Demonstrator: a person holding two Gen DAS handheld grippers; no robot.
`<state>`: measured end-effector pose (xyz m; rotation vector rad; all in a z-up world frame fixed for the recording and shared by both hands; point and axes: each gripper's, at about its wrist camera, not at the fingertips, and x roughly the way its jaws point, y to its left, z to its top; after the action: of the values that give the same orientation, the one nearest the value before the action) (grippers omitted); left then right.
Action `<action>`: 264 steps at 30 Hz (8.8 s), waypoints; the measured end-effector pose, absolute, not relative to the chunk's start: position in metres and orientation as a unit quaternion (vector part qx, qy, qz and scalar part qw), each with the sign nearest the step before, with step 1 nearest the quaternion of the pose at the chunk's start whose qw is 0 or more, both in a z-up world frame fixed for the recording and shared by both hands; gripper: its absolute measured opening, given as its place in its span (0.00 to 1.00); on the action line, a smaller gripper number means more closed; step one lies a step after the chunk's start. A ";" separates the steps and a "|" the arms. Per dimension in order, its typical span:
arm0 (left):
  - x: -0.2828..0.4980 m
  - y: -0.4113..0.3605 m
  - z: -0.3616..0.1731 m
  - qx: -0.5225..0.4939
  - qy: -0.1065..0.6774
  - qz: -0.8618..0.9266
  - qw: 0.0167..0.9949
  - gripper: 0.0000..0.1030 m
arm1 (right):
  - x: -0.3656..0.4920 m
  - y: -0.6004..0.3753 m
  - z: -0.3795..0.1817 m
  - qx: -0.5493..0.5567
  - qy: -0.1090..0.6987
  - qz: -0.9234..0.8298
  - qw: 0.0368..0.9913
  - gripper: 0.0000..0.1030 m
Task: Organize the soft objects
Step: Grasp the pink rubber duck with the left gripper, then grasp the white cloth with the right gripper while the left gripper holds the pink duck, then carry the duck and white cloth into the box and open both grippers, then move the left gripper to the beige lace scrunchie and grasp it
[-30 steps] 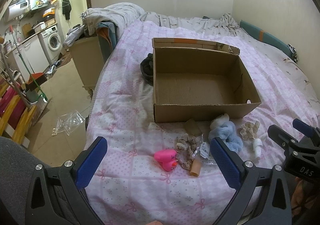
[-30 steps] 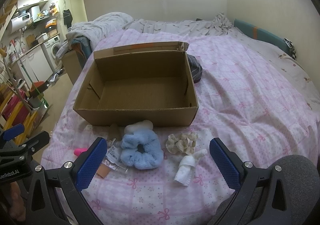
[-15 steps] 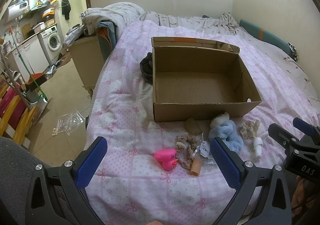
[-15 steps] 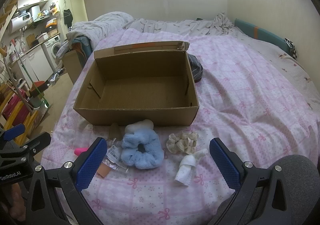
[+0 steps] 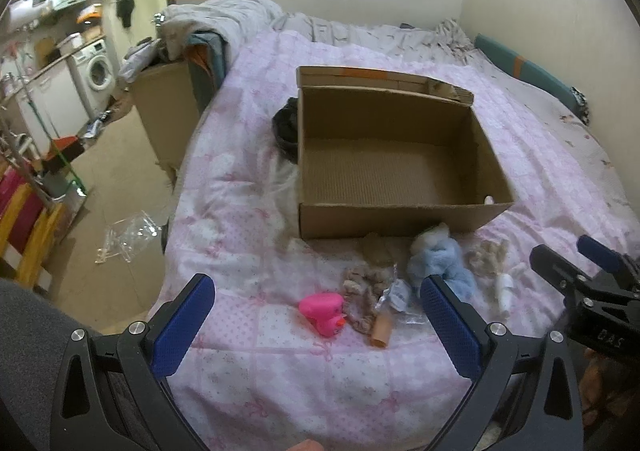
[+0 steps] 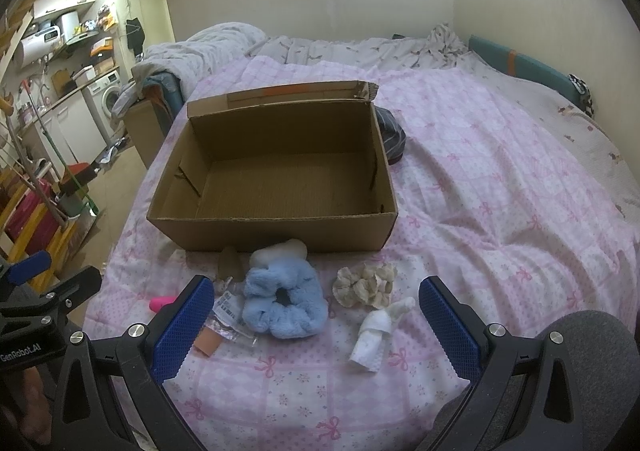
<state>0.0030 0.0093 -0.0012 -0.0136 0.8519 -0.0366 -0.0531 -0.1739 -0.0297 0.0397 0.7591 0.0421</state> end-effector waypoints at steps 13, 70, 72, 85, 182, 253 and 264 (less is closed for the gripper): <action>0.064 0.031 -0.019 -0.019 0.535 -0.001 0.844 1.00 | -0.020 -0.188 -0.025 0.053 0.420 0.052 0.905 1.00; 0.076 0.060 -0.112 -0.101 0.644 0.026 0.758 0.42 | 0.034 -0.236 -0.143 0.169 0.635 -0.024 0.754 0.61; 0.076 0.061 -0.113 -0.101 0.644 0.025 0.758 0.42 | 0.033 -0.232 -0.145 0.157 0.639 -0.028 0.753 0.43; 0.077 0.059 -0.111 -0.085 0.637 0.030 0.765 0.42 | 0.001 -0.206 -0.107 0.166 0.602 0.057 0.779 0.13; 0.160 -0.023 -0.044 0.021 0.461 -0.035 0.886 0.67 | 0.109 -0.200 -0.086 0.123 0.477 0.123 0.861 0.46; 0.065 0.060 -0.071 -0.077 0.518 0.083 0.848 0.67 | 0.003 -0.227 -0.051 0.119 0.421 0.046 0.898 1.00; 0.090 0.010 -0.125 -0.100 0.619 -0.045 0.778 0.64 | 0.018 -0.238 -0.072 0.181 0.454 0.046 0.871 1.00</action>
<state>0.0897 0.0105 -0.1254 -0.2153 1.3378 -0.0981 0.0175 -0.2383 -0.0721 0.3777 0.9490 0.0966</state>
